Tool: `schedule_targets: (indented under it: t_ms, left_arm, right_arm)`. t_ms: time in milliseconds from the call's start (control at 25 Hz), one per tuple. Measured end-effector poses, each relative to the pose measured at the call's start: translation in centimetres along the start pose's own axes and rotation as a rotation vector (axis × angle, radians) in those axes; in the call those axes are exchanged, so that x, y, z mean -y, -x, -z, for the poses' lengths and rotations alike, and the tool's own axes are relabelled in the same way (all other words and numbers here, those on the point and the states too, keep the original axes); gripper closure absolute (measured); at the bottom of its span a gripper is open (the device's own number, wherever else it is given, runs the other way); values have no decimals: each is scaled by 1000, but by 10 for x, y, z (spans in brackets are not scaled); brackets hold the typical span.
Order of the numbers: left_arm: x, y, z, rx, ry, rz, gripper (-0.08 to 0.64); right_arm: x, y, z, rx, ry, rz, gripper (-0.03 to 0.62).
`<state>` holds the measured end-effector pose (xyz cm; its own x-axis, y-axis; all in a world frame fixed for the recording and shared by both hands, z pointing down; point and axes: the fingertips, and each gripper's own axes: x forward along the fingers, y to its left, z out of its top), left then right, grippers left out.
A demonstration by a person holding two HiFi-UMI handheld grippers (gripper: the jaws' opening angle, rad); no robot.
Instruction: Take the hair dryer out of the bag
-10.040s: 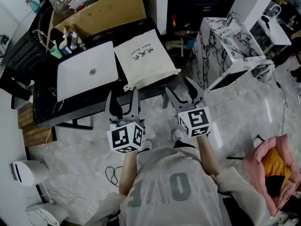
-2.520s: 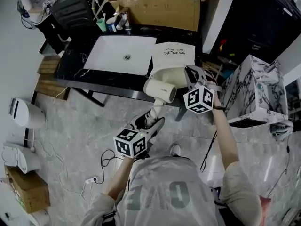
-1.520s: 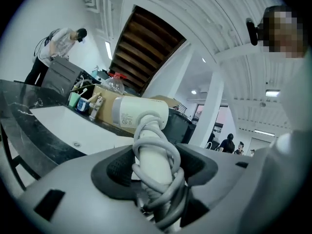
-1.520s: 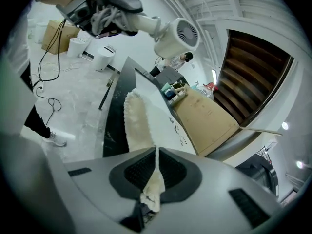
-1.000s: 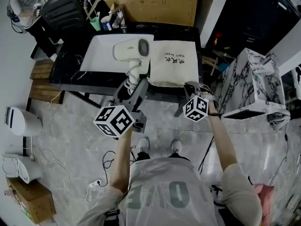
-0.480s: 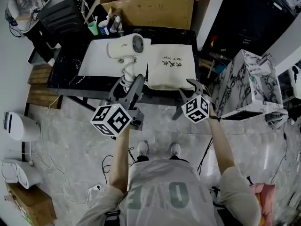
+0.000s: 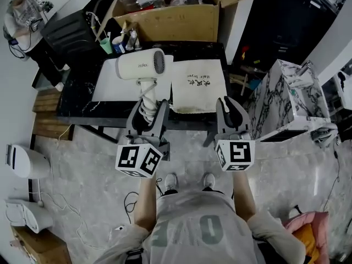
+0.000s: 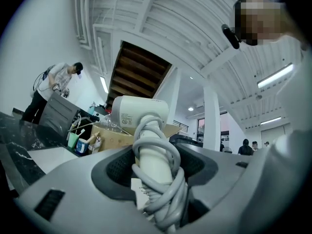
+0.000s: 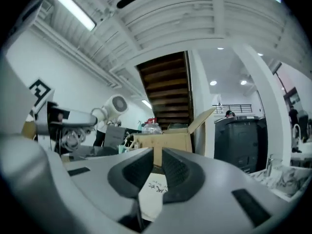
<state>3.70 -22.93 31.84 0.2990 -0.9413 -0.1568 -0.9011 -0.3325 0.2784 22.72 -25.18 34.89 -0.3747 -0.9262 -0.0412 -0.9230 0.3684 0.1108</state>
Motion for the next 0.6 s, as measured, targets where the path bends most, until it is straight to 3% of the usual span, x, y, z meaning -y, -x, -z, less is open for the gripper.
schedule_targets:
  t_ms: [80, 240, 600]
  left_arm:
    - [3, 7, -2, 32, -37, -17, 281]
    - [7, 20, 1, 47, -93, -34, 281]
    - [2, 32, 4, 47, -65, -61, 281]
  right_arm:
    - [-5, 9, -7, 27, -13, 35, 545]
    - [-18, 20, -2, 24, 64, 57, 555]
    - [-25, 22, -2, 32, -1, 22, 557]
